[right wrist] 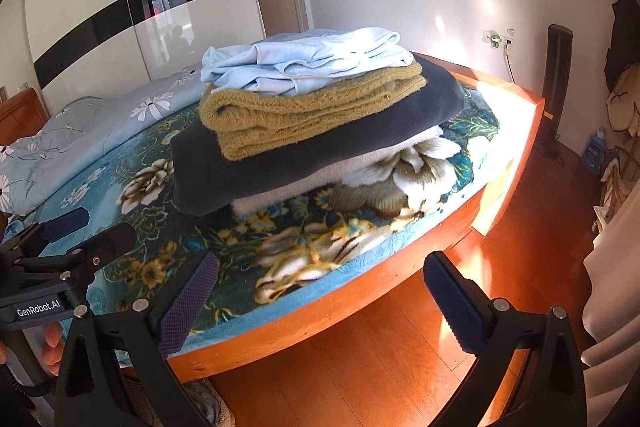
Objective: Fold clothes
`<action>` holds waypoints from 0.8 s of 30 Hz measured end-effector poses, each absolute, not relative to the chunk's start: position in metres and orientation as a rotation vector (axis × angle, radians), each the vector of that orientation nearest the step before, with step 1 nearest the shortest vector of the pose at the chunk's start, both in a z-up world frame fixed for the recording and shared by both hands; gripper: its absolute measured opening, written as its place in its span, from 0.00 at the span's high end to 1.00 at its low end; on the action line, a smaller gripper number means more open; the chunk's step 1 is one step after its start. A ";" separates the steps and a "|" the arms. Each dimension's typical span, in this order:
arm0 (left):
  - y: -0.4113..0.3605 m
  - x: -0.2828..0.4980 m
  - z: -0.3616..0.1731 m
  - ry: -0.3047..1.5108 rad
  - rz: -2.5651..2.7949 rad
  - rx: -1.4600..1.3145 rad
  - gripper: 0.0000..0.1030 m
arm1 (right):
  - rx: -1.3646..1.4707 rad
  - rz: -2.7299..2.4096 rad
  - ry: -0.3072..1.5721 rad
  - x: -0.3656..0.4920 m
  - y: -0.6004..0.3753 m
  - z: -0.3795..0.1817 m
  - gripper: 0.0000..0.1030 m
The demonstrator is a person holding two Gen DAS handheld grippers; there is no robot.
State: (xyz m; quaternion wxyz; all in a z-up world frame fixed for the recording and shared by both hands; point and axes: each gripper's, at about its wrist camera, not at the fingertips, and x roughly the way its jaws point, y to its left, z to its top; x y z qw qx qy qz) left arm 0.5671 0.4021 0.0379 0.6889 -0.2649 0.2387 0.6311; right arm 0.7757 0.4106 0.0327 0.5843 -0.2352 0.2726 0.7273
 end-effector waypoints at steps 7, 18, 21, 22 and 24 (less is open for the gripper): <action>0.389 0.572 0.032 0.581 1.400 -0.577 0.00 | -0.590 1.677 0.632 0.774 0.393 0.028 0.00; 0.380 0.572 0.046 0.567 1.396 -0.537 0.00 | -0.590 1.680 0.613 0.771 0.385 0.039 0.00; 0.377 0.571 0.049 0.561 1.397 -0.528 0.00 | -0.596 1.684 0.604 0.768 0.383 0.040 0.00; 0.377 0.571 0.050 0.561 1.395 -0.525 0.00 | -0.597 1.685 0.602 0.768 0.382 0.041 0.00; 0.376 0.570 0.052 0.561 1.396 -0.521 0.00 | -0.599 1.689 0.599 0.767 0.381 0.042 0.00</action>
